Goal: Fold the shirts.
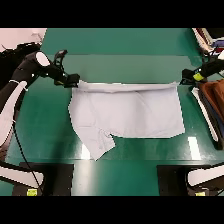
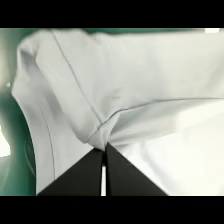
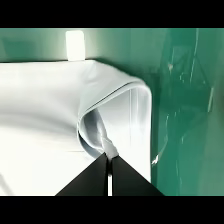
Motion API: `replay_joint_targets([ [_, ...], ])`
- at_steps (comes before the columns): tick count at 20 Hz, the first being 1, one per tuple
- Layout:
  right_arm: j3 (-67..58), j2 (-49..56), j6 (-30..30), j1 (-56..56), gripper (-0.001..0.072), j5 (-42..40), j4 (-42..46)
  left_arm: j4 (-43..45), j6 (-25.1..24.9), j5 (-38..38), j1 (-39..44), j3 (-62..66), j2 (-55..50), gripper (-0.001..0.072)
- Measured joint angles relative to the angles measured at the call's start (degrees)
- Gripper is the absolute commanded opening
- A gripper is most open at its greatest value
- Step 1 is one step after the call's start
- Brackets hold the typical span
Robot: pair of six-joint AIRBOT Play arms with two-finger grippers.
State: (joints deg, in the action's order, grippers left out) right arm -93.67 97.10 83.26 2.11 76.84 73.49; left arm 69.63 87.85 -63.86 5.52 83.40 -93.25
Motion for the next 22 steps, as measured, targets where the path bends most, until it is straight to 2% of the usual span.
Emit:
replay_joint_targets([
  [2,5.09,-2.14,-0.07,-0.13,0.0011,-2.03,-0.02,-0.07,0.02,-0.50,0.02,-1.66,0.00,0.0024],
  [3,7.28,-2.95,-0.09,-0.15,0.0013,-2.99,-0.09,-0.09,0.04,-0.61,0.02,-2.21,0.00,0.0128],
  [4,9.14,-3.54,-0.11,-0.15,0.0049,-3.74,-0.22,-0.13,0.04,-0.81,0.02,-2.58,0.00,0.0384],
  [5,10.56,-3.89,-0.09,-0.17,0.0255,-4.24,-0.26,-0.20,0.11,-0.85,0.02,-2.84,0.00,0.0443],
  [6,11.67,-4.20,-0.07,-0.17,0.0391,-4.57,-0.44,-0.20,0.17,-1.05,0.00,-2.95,0.00,0.0426],
  [10,12.79,-6.25,0.66,0.79,0.0391,-3.34,-1.70,1.22,0.20,-4.02,-0.42,-3.67,2.89,0.0426],
  [15,13.00,-13.94,1.07,3.67,0.0395,0.11,-1.88,5.75,1.99,-7.67,-0.33,-15.96,17.00,0.0427],
  [16,13.03,-15.69,1.07,3.98,0.0489,0.70,-1.92,5.49,2.58,-8.13,0.11,-20.33,20.39,0.0427],
  [17,13.00,-17.18,1.09,4.24,0.0544,0.87,-1.92,4.85,3.19,-8.02,0.57,-24.55,23.32,0.0427],
  [22,13.03,-21.51,1.07,4.79,0.0541,2.67,-1.97,-4.87,4.46,-4.24,2.38,-43.54,33.31,0.0427],
])
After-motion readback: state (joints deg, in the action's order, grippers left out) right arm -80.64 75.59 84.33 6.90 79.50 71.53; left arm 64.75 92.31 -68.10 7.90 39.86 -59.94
